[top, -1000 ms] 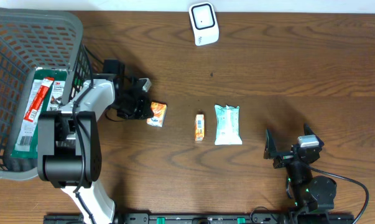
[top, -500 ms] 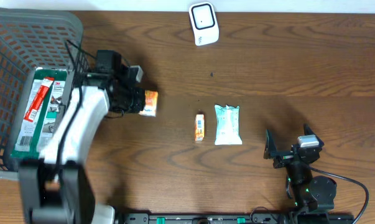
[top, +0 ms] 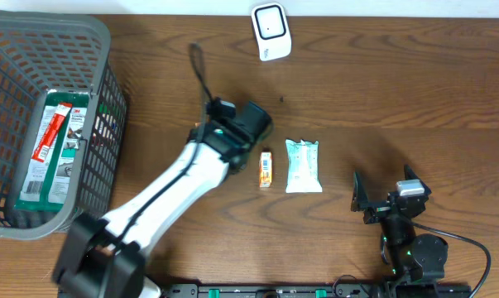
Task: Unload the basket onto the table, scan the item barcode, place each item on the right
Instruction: 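Open the left gripper and move it back over the basket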
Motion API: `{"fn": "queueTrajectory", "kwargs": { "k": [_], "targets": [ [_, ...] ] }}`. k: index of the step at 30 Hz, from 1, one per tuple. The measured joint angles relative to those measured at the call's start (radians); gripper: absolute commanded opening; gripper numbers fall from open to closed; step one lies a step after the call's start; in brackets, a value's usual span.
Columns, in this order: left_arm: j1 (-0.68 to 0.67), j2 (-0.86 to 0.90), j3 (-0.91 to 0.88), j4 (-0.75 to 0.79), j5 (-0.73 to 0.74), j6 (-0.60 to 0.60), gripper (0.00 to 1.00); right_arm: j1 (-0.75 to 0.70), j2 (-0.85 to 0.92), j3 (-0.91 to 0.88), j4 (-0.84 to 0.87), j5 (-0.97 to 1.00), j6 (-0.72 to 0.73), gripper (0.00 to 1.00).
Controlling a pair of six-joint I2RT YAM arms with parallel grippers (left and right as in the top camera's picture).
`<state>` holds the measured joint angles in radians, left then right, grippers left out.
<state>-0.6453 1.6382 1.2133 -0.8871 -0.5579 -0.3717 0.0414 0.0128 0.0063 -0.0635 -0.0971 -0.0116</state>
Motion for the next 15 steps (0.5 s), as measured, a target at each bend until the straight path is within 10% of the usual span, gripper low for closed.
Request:
{"fn": "queueTrajectory", "kwargs": {
  "k": [15],
  "targets": [
    [-0.027,0.263,0.0,0.02,-0.107,-0.066,0.08,0.0,0.0,0.0,0.0,0.0,0.0,0.99]
  ]
}}
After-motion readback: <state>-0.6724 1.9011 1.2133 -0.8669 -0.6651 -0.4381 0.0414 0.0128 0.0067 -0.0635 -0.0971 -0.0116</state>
